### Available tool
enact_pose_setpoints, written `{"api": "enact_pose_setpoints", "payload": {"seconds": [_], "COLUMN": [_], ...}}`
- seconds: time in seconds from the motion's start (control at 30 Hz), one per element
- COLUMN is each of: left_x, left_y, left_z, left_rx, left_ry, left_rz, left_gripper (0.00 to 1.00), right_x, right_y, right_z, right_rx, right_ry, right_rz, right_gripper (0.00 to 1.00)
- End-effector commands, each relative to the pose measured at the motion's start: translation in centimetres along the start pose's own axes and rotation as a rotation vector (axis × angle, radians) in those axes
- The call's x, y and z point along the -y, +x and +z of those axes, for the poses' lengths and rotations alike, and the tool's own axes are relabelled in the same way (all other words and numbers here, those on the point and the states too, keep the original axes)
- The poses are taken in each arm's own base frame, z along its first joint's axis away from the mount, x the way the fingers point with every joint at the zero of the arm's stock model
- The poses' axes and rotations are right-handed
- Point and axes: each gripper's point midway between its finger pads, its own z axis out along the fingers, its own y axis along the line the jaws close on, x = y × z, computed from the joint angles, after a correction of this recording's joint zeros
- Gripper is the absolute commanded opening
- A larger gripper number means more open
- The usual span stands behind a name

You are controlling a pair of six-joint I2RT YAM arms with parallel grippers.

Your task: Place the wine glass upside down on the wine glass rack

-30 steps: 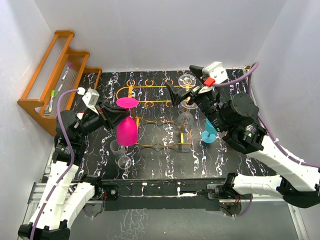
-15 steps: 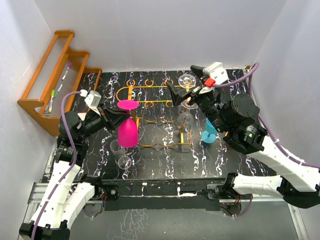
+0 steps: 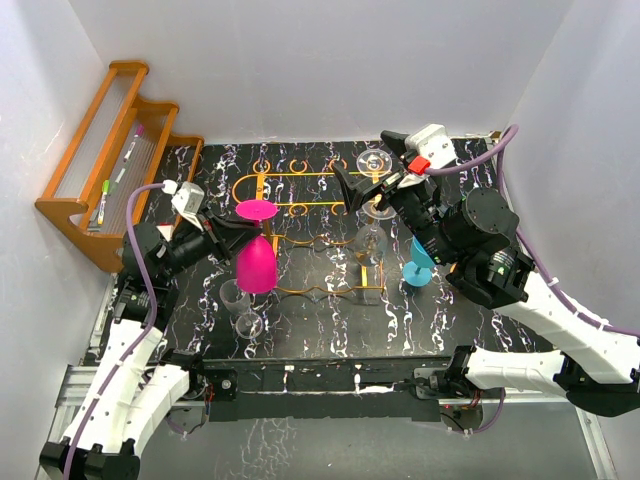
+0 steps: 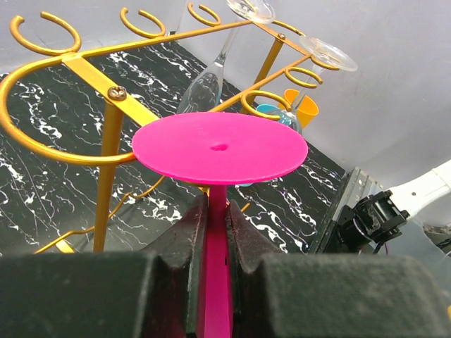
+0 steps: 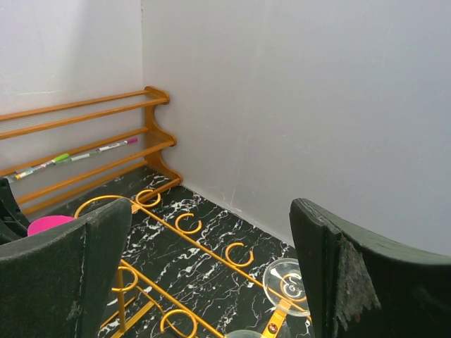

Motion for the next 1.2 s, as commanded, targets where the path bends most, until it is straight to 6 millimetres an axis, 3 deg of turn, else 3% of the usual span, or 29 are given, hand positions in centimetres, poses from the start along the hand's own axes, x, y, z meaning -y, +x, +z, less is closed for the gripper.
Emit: {"api": "enact_pose_setpoints", "payload": {"seconds": [0.0,0.17,0.3,0.4,0.97,1.1,1.17], "left_x": [-0.1,-0.3,-0.3,-0.4,-0.5,-0.9,-1.0], "left_y": [0.4,0.1,0.0,0.0,-0.2,-0.3,-0.5], "left_z": [0.2,0.5,0.6,0.6,-0.3,-1.1,-1.6], "left_rx": [-0.002,0.009,0.004,0.001,-0.015,-0.049,-0.063], "left_ry": [0.012,0.008,0.007,0.005,-0.04,-0.1,-0.13], "left_rz": [-0.007,-0.007,-0.009,-0.008,0.05,0.091,0.117], "left_gripper": [0.06,0.09,0.23,0.27,0.33,0.49,0.5], "right_x": [0.4,0.3,0.4,0.3,0.6,3.4,4.5], "right_y": [-1.1,-1.0,-1.0,-0.9,-0.2,2.8,6.2], "right_z": [-0.4,-0.5,-0.5,-0.5,-0.3,0.1,0.8], "right_rx": [0.029,0.026,0.025,0.022,-0.003,-0.174,-0.314], "right_ry": [0.002,0.0,0.001,-0.001,0.028,0.244,0.285], "right_rz": [0.011,0.011,0.011,0.009,0.026,0.064,0.056], "right_gripper": [0.98,0.98,0.98,0.98,0.98,0.98,0.98]}}
